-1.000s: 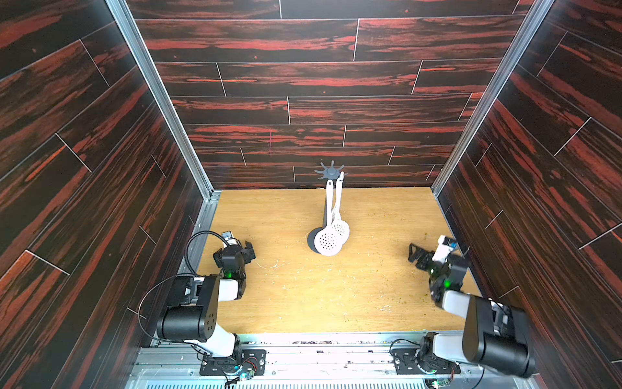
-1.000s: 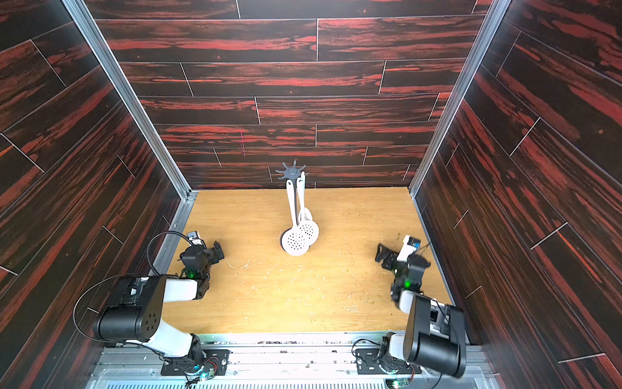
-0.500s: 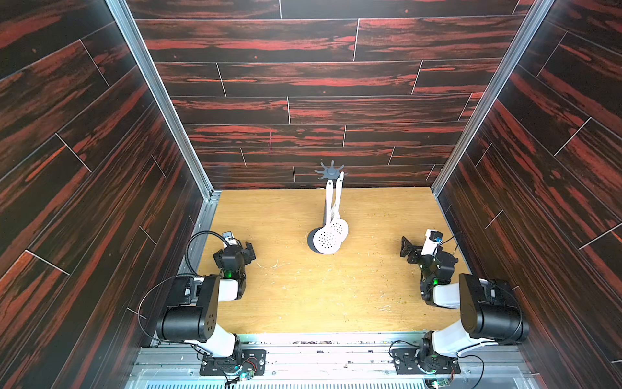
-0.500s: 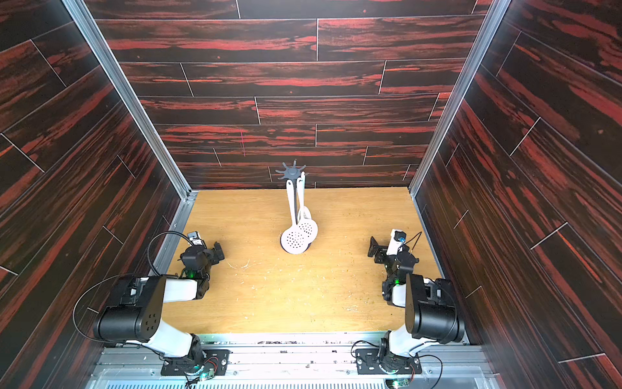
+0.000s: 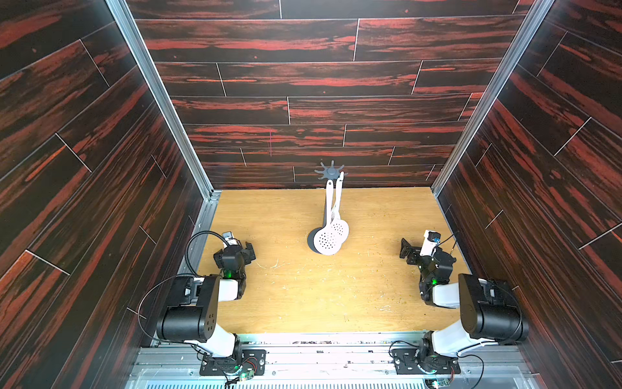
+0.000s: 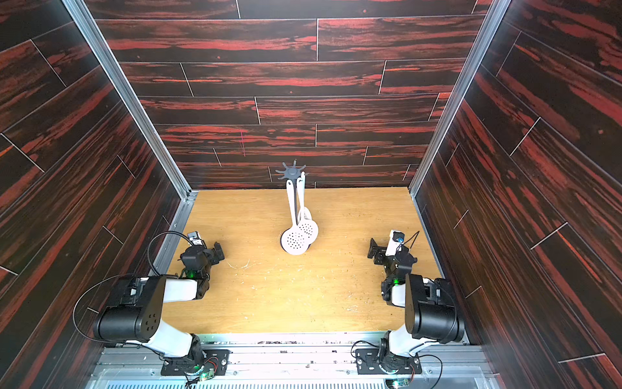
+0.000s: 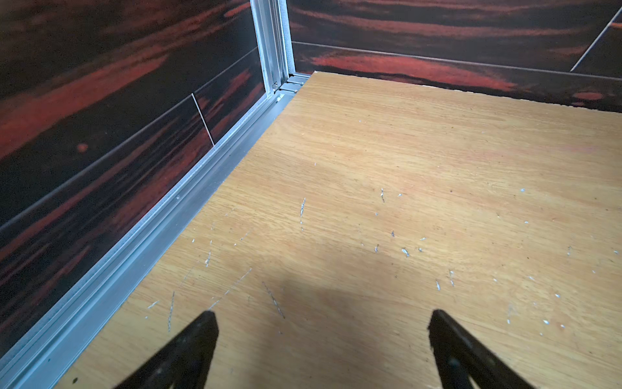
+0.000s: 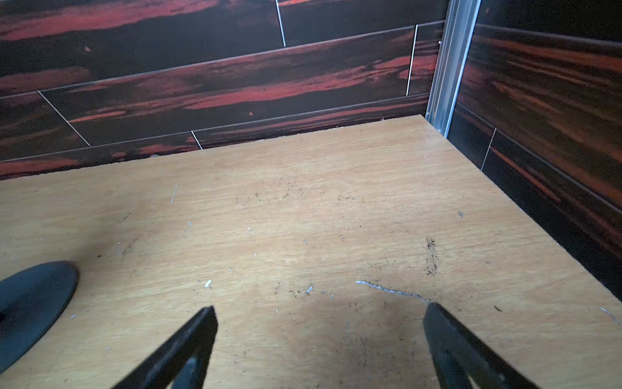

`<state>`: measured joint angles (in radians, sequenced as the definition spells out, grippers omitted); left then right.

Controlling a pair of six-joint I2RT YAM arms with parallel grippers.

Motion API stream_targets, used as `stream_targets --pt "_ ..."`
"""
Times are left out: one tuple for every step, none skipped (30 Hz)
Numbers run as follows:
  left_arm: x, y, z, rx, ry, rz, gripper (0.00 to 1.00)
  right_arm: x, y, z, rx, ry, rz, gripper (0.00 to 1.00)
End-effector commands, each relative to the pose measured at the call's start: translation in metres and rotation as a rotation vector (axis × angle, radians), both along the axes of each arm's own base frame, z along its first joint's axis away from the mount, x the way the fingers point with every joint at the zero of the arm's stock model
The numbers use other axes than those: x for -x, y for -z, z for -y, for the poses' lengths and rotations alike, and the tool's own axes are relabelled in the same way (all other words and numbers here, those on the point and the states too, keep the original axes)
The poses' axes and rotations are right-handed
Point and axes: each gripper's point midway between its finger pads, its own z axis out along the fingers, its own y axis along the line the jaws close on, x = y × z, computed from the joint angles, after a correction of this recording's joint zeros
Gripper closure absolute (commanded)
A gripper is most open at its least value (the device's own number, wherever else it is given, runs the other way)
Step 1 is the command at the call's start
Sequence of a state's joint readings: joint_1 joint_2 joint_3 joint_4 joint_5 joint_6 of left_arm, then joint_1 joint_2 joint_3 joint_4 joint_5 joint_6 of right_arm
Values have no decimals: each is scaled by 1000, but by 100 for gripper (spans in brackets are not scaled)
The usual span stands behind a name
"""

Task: Hang the skimmer on the kitchen utensil rack
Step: Reset both arms

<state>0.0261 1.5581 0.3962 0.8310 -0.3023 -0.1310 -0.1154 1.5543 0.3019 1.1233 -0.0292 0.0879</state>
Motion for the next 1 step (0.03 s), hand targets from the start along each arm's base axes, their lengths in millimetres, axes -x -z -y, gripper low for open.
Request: stream_targets --pt "-5 -15 0 -8 3 39 0 -4 -1 0 16 4 1 1"
